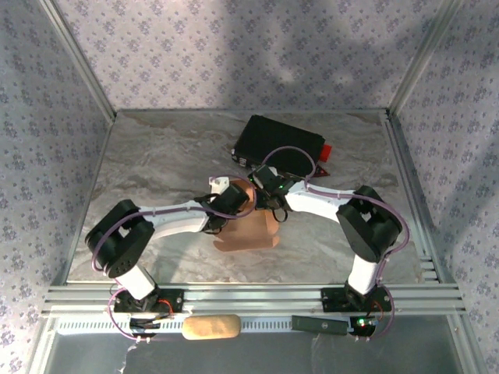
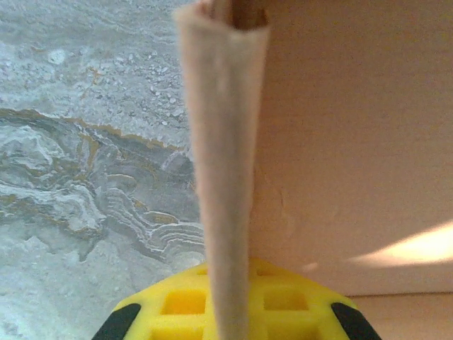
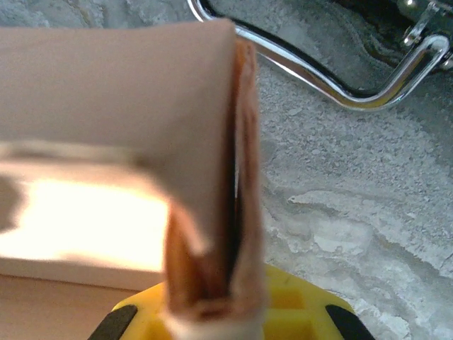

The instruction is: Fold the paper box

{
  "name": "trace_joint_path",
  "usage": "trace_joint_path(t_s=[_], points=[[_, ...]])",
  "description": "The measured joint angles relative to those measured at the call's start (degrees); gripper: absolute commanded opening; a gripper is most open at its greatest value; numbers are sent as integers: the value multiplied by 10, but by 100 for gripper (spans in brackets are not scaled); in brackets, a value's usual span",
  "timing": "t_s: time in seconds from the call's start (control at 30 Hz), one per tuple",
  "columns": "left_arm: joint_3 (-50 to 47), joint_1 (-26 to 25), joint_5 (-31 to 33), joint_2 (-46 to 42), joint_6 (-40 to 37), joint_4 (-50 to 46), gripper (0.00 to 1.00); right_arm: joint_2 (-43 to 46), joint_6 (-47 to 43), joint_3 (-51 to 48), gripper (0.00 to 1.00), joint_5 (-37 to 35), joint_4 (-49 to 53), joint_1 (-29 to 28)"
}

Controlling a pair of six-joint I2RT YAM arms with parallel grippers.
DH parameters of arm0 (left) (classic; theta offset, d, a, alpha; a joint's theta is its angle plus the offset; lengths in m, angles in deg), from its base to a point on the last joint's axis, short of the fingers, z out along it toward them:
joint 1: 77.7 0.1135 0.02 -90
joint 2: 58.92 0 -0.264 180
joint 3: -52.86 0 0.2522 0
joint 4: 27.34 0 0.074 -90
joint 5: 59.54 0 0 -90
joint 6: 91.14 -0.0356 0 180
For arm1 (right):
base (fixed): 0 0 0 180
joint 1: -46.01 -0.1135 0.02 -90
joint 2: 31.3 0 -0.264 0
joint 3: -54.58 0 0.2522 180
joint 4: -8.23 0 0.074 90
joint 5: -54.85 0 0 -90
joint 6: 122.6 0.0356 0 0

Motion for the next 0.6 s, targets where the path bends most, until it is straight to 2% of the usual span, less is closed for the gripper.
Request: trace_joint_path(t_s=[0.1, 0.2, 0.3, 0.4, 0.5, 0.6], points=[[9, -12, 12, -7, 8, -17, 52, -3, 3, 0, 0, 1, 2, -3], [9, -14, 7, -49, 1, -34, 63, -3, 5, 0, 0, 2, 2, -3], [10, 7, -27, -107, -15, -36, 65, -3, 5, 0, 0, 2, 3, -3], [14, 49, -72, -147, -32, -33, 64, -3, 5, 0, 0, 5, 4, 0], [14, 77, -110, -152, -51, -32, 62, -3, 7, 3, 0, 11, 7, 2], [14, 80, -142, -143, -68, -32, 61, -4, 9, 15, 0, 17, 16, 3]])
